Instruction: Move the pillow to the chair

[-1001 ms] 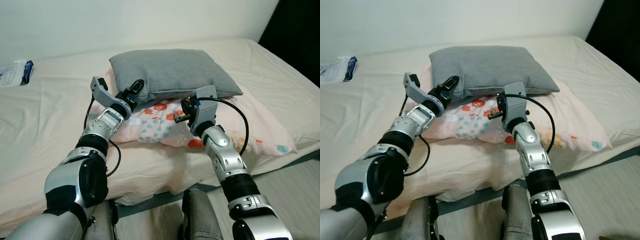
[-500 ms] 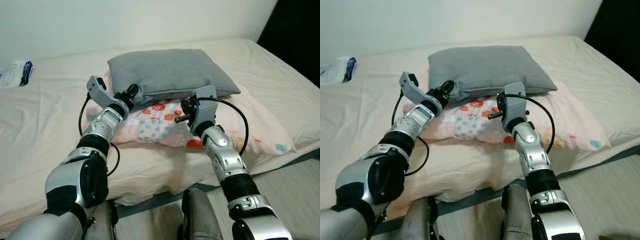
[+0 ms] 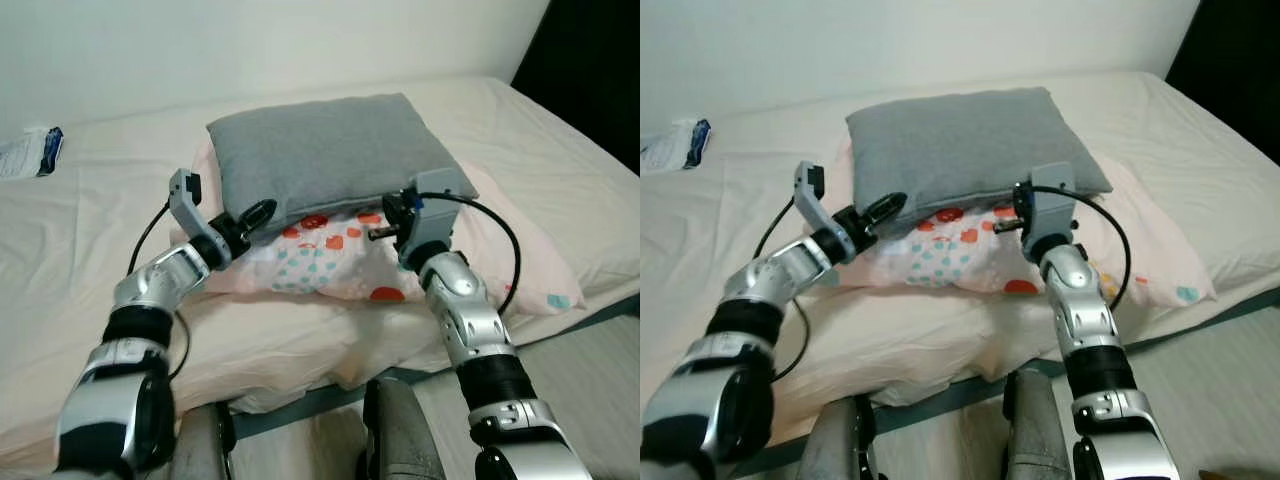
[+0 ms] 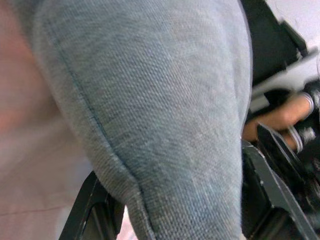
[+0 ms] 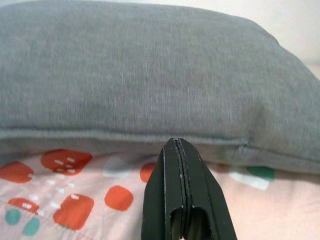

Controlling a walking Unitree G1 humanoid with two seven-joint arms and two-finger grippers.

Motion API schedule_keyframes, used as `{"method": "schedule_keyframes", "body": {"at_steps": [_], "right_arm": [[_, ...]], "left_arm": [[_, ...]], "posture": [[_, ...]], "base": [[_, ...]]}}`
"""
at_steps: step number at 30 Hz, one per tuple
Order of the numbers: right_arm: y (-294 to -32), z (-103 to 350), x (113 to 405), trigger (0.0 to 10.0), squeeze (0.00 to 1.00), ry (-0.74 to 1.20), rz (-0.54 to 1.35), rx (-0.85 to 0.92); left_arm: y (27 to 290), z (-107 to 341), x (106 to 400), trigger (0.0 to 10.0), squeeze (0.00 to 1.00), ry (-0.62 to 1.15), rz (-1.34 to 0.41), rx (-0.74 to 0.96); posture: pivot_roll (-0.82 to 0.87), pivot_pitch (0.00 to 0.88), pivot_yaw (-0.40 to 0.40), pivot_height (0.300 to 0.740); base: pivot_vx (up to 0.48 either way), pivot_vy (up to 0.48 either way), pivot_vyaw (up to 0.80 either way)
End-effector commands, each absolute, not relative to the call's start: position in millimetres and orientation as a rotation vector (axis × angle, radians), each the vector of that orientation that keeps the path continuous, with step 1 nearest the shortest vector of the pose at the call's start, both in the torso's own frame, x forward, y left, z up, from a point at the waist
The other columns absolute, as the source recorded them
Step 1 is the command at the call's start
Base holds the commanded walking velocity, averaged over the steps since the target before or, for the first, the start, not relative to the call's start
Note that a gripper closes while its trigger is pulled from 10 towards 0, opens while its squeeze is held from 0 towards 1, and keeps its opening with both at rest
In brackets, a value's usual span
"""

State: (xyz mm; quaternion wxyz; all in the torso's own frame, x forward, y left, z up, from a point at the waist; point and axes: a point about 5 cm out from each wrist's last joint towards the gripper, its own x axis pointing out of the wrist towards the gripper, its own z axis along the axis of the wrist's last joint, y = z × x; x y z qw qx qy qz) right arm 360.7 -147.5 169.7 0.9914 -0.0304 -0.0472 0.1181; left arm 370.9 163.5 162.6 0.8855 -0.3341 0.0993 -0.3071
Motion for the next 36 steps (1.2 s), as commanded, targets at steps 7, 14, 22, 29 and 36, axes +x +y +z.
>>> {"method": "schedule_keyframes", "body": {"at_steps": [7, 14, 22, 29, 36], "right_arm": [[-150, 171, 358, 10.0, 0.0, -0.087, 0.235, -0.06], [-157, 177, 359, 10.0, 0.0, -0.103, 0.212, -0.055], [-160, 177, 358, 10.0, 0.0, -0.1, 0.204, -0.053], [-158, 177, 358, 10.0, 0.0, -0.096, 0.209, -0.052], [-156, 177, 358, 10.0, 0.0, -0.093, 0.217, -0.053]], "left_arm": [[191, 171, 332, 0.0, 0.0, 0.221, -0.863, -0.534], [211, 188, 305, 0.0, 0.0, 0.19, -0.981, -0.547], [218, 192, 267, 0.0, 0.0, 0.259, -1.168, -0.526], [218, 182, 267, 0.0, 0.0, 0.291, -1.084, -0.415], [226, 156, 307, 10.0, 1.0, 0.35, -0.642, -0.476]], "posture": [[0.0, 0.135, -0.013, 0.572], [0.0, 0.137, -0.011, 0.572], [0.0, 0.138, -0.014, 0.572], [0.0, 0.135, -0.018, 0.572], [-0.01, 0.121, -0.015, 0.572]], "base": [[0.0, 0.0, 0.0], [0.0, 0.0, 0.0], [0.0, 0.0, 0.0], [0.0, 0.0, 0.0], [0.0, 0.0, 0.0]]}}
